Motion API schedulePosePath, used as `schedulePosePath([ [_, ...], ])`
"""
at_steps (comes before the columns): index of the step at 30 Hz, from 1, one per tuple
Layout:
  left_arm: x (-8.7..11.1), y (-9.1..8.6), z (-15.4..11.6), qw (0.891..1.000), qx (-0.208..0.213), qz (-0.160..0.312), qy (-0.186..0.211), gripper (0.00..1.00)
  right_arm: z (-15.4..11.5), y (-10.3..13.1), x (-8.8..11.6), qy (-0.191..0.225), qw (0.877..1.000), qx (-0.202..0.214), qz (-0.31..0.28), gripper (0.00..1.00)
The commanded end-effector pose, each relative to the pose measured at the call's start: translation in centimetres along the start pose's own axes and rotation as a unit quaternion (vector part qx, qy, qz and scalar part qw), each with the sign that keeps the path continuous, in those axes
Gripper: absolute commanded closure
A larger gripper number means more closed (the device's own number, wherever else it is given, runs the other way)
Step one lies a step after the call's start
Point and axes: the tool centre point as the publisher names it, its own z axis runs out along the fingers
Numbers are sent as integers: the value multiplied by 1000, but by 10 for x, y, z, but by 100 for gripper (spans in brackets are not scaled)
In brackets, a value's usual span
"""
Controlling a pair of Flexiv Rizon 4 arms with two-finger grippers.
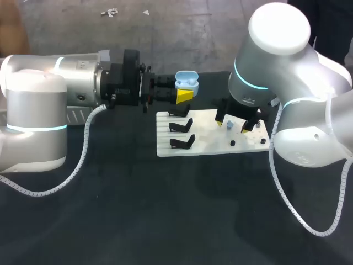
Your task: Pick up each earbud case from the left stands, insert the matching earbuds, close the lid, and place the case in the box.
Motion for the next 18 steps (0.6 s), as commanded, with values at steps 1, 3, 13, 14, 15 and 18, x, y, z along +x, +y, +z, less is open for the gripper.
schedulePosePath([
  [1, 1, -1, 0, 1000, -2, 2, -3, 100, 4, 3, -3, 0, 1000, 4, 5, 42],
  [3, 1, -1, 0, 1000, -2, 2, -3, 100, 3, 3, -3, -1, 1000, 5, 8, 46],
  [13, 1, -1, 0, 1000, -2, 2, -3, 100, 6, 6, -6, 1, 1000, 7, 11, 52],
  [14, 1, -1, 0, 1000, -2, 2, -3, 100, 6, 7, -7, 1, 1000, 6, 11, 52],
  [15, 1, -1, 0, 1000, -2, 2, -3, 100, 6, 7, -7, 0, 1000, 5, 11, 52],
  [18, 1, -1, 0, 1000, -2, 2, -3, 100, 8, 7, -8, 0, 1000, 6, 12, 53],
])
